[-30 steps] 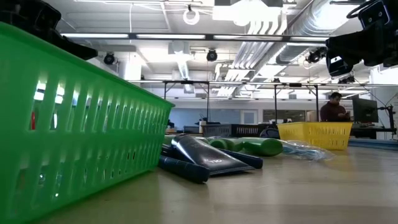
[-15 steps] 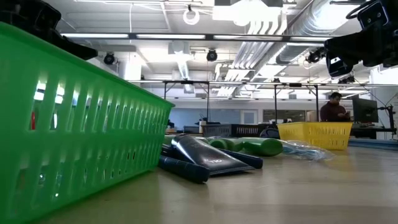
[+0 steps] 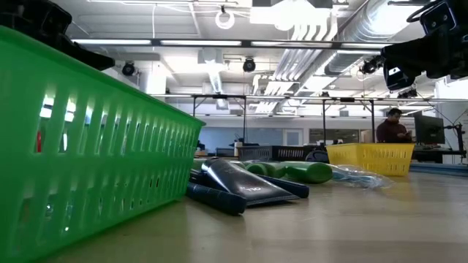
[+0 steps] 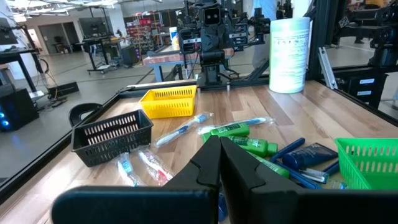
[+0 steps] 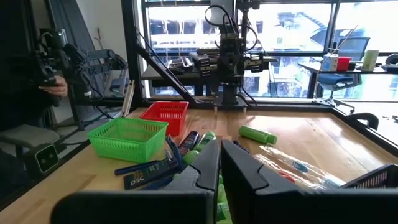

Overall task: Pick & Place Travel size toiletries
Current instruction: Put the top right blue toothbrush into the yellow bin

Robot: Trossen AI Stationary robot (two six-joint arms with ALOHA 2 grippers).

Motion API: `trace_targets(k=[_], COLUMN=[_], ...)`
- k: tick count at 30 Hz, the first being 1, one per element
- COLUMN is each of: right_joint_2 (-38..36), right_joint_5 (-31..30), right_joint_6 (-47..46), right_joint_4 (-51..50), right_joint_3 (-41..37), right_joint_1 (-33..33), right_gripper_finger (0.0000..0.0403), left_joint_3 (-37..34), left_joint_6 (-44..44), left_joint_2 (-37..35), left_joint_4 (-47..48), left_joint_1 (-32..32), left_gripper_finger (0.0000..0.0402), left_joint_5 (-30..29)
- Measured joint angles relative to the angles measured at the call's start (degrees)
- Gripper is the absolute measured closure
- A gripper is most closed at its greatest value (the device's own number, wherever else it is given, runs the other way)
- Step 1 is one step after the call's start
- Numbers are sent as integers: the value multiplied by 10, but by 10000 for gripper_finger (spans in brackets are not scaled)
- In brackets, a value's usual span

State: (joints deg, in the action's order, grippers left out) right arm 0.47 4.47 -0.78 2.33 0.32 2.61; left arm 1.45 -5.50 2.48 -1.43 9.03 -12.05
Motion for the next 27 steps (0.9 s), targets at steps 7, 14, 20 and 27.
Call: trace_targets(k=[7, 14, 20, 27], right_joint_2=[0, 0, 0, 0], right_joint_5=[1, -9, -9, -14], right_joint_6=[0, -14, -12, -10], right_joint_4=[0, -3, -3, -3], right_joint_3=[0, 0, 0, 0], right_joint_1=[0, 0, 0, 0], right_gripper_finger=[394, 394, 394, 394], left_joint_3=[0, 0, 0, 0], left_joint_6=[-1, -1, -3, -3], left_joint_2=[0, 0, 0, 0], left_joint_4=[0, 0, 0, -1], left_joint_1=[0, 0, 0, 0], left_gripper_finger=[398, 398, 398, 398], left_joint_5=[0, 0, 0, 0])
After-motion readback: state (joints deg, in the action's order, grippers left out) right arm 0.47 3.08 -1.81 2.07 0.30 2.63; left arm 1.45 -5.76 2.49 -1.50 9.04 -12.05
